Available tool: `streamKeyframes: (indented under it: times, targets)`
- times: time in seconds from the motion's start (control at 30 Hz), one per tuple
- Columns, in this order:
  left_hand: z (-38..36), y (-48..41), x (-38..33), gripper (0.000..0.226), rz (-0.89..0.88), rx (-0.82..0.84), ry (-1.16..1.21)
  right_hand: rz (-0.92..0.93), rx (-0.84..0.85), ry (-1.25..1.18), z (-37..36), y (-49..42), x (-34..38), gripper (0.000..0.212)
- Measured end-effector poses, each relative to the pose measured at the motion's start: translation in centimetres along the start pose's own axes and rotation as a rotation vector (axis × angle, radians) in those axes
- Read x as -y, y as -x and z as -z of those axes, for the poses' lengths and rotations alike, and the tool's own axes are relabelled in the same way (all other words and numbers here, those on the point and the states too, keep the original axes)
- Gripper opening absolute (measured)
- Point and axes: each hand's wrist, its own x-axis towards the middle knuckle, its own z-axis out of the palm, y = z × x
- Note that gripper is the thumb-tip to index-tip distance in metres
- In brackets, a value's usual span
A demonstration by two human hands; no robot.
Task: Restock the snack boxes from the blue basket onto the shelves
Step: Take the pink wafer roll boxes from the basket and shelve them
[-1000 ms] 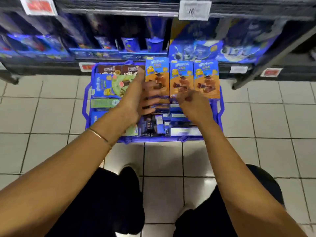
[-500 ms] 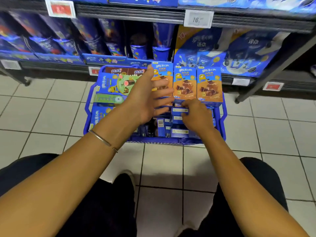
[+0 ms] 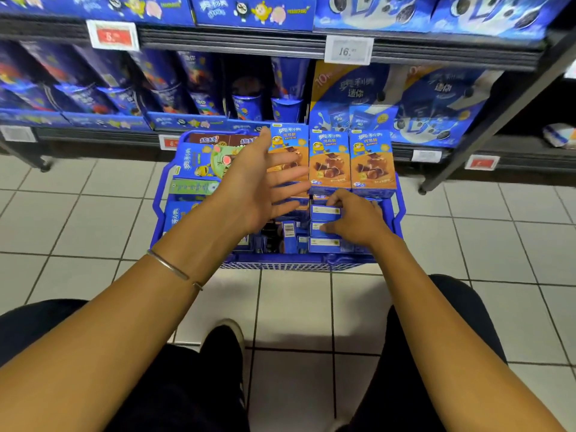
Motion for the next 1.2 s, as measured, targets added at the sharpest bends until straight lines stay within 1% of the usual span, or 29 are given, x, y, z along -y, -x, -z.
streamKeyframes:
  times: [0.2,0.3,0.43,0.5,0.57,0.63,0.7,0.8,0.83,0.93,1.0,1.03,1.1,1.13,1.17,1.2]
  targets:
    - [0.6,0.3,-0.5,0.062,-0.017,-0.038,0.014,0.115,-0.075,-0.109,0.3,0.6,0.4,0.035]
    - [1.0,0.5,-0.3,0.058,-0.014,-0.048,-0.009,0.196,-0.1,-0.262,1.2,0.9,1.0,0.029]
    - [1.5,0.7,-0.2,0.054,-0.003,-0.06,-0.013,0.212,-0.148,-0.535,3.3,1.2,3.4,0.024]
    - [1.5,0.6,-0.3,0.051,-0.028,-0.076,-0.028,0.22,-0.173,-0.671,4.6,1.4,4.9,0.023]
    - [1.4,0.4,-0.4,0.047,-0.101,-0.113,-0.074,0.221,-0.191,-0.784,5.7,1.9,6.1,0.026]
    - [1.1,0.2,-0.4,0.041,-0.221,-0.144,-0.142,0.205,-0.173,-0.869,6.6,2.3,7.1,0.024]
    - [0.9,0.1,-0.4,0.04,-0.301,-0.126,-0.182,0.187,-0.114,-0.967,6.9,2.6,8.0,0.022]
    - [0.7,0.5,-0.3,0.042,-0.27,-0.021,-0.109,0.19,-0.023,-1.105,6.8,3.0,9.4,0.017]
    - [0.6,0.8,-0.3,0.044,-0.253,0.007,-0.076,0.196,-0.017,-1.121,6.6,3.0,9.6,0.02]
    - [0.6,0.9,-0.5,0.047,-0.249,-0.014,-0.061,0.183,0.024,-1.171,6.3,3.0,9.9,0.024]
    - [0.7,0.6,-0.8,0.05,-0.246,-0.054,-0.065,0.15,0.05,-1.149,6.0,2.3,9.5,0.032]
    - [0.8,0.3,-0.9,0.053,-0.233,-0.065,-0.048,0.099,0.016,-1.081,5.8,1.9,9.1,0.035]
    - [1.0,0.1,-1.3,0.06,-0.203,-0.068,-0.011,-0.009,-0.11,-0.838,5.0,1.0,7.8,0.035]
    - [1.1,-0.1,-1.4,0.06,-0.192,-0.065,0.02,-0.022,-0.151,-0.68,4.4,0.7,6.8,0.034]
    - [1.2,-0.1,-1.5,0.059,-0.182,-0.062,0.066,-0.015,-0.132,-0.521,3.7,0.4,5.7,0.031]
    - [1.3,-0.1,-1.6,0.056,-0.173,-0.071,0.112,-0.024,-0.06,-0.372,3.1,0.2,4.5,0.027]
